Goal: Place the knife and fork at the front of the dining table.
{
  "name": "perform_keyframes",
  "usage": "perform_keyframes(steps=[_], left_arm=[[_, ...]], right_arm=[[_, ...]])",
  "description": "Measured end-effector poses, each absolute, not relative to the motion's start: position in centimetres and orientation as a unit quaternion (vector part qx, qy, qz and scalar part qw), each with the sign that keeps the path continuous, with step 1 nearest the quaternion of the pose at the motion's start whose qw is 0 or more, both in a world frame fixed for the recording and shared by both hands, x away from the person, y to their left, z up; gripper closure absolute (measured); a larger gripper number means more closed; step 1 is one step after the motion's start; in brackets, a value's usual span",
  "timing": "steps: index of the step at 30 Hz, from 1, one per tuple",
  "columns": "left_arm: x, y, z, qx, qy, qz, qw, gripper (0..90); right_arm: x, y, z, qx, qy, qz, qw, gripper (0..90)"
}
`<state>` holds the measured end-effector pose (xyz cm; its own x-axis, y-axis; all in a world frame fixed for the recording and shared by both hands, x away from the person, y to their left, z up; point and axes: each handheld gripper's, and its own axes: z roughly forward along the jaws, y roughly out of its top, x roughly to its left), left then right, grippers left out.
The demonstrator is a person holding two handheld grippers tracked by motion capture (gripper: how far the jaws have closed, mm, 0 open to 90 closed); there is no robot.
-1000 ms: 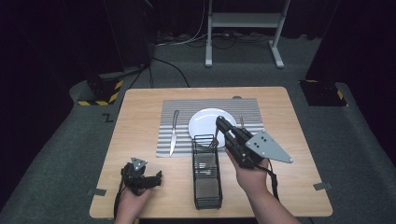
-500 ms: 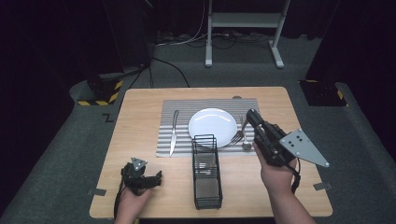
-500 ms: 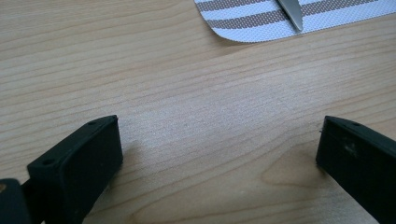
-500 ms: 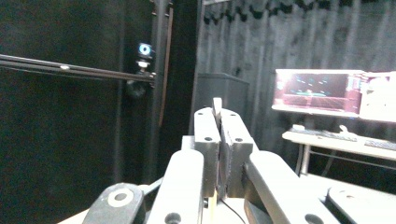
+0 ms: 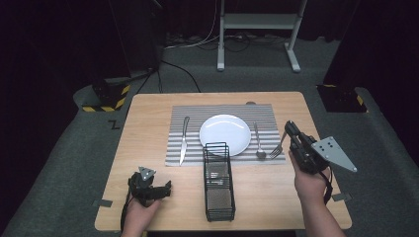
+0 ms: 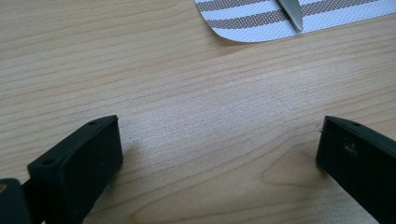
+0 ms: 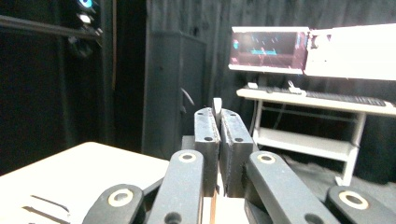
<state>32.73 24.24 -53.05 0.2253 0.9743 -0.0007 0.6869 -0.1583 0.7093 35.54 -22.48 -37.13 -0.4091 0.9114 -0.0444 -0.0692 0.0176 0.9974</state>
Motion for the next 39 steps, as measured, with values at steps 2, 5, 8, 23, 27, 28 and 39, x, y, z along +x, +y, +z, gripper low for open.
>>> perform_keyframes(steps=[2,5,8,23,27,28,39], left_arm=[[32.7,24.2,-53.1,0.722,0.575,0.239,0.301,0.6],[32.7,24.2,-53.1,0.723,0.575,0.239,0.301,0.6],[32.7,24.2,-53.1,0.723,0.575,0.239,0.301,0.6],[32.7,24.2,-53.1,0.722,0.576,0.239,0.301,0.7],[32.7,24.2,-53.1,0.722,0.576,0.24,0.301,0.7],[32.7,24.2,-53.0,0.722,0.575,0.239,0.3,0.7],[32.5,24.2,-53.1,0.724,0.573,0.239,0.302,0.6]], right_arm=[[36.4,-22.9,-38.1,0.367,0.592,0.594,0.402,87.0],[37.9,-23.3,-39.5,0.382,0.604,0.575,0.398,87.0],[39.2,-23.6,-40.7,0.397,0.611,0.562,0.391,87.0],[44.3,-23.6,-43.0,0.433,0.63,0.537,0.355,87.0],[46.3,-23.3,-43.5,0.442,0.629,0.539,0.344,86.9],[46.9,-23.3,-43.7,0.445,0.629,0.538,0.341,86.9],[53.1,-22.3,-46.1,0.492,0.643,0.51,0.291,86.6]])
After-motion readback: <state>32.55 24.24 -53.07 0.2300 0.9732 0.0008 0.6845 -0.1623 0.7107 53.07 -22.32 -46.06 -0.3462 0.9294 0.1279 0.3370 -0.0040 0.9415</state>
